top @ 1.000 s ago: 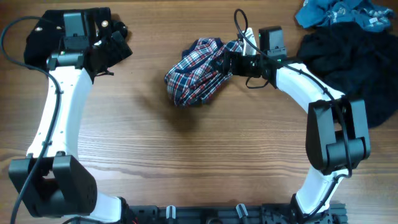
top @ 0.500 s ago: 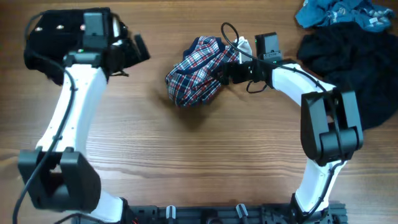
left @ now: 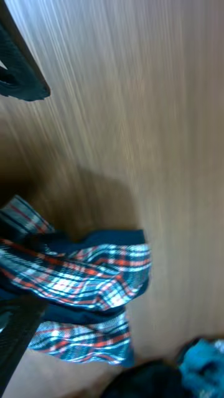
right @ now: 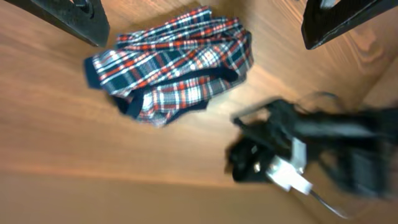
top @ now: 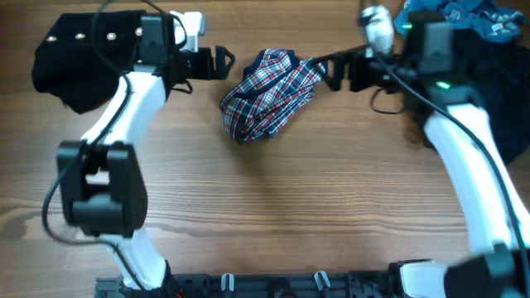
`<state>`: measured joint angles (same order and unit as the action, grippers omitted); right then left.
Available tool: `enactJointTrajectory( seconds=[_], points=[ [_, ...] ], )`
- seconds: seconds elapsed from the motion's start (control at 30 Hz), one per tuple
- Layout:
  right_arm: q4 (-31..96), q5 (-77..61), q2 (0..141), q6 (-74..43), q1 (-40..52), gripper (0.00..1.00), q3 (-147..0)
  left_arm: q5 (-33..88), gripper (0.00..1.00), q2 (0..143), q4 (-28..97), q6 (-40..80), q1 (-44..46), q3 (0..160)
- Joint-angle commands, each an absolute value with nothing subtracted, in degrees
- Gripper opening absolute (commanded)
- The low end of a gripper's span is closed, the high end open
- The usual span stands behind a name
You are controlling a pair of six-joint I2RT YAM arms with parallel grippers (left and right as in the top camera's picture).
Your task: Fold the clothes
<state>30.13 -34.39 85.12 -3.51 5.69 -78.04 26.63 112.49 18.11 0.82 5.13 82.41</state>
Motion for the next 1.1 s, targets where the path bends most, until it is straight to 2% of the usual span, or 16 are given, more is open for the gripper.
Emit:
enactJointTrajectory(
  seconds=[0.0,0.43,0.57,0.87,0.93,1.0,1.07],
  points=[
    [32.2,-31.5,82.0,-4.5,4.3,1.00,-78.2,41.3,1.00,118.5,16.9,-1.3,5.0,82.3],
    [34.2,-34.4,81.2,-4.6,4.1,1.00,-78.2,44.6,1.00,122.9,15.2,-2.6,6.6,82.3],
    [33.7,-34.4,81.2,-4.6,4.1,1.00,-78.2,49.1,1.00,122.9,15.4,-2.6,8.5,82.3],
    [31.5,-34.4,80.1,-4.6,4.1,1.00,-78.2,49.3,0.99,122.9,20.2,-2.9,14.1,82.3],
    [31.1,-34.4,79.5,-4.6,4.1,1.00,-78.2,49.0,0.95,122.9,21.5,-2.8,15.2,82.3],
    [30.8,-34.4,78.8,-4.6,4.1,1.00,-78.2,49.1,0.84,122.9,22.1,-0.7,16.1,82.3],
    [30.7,-34.4,78.1,-4.5,4.1,1.00,-78.2,49.0,0.81,122.9,22.2,2.3,16.8,82.3]
  ],
)
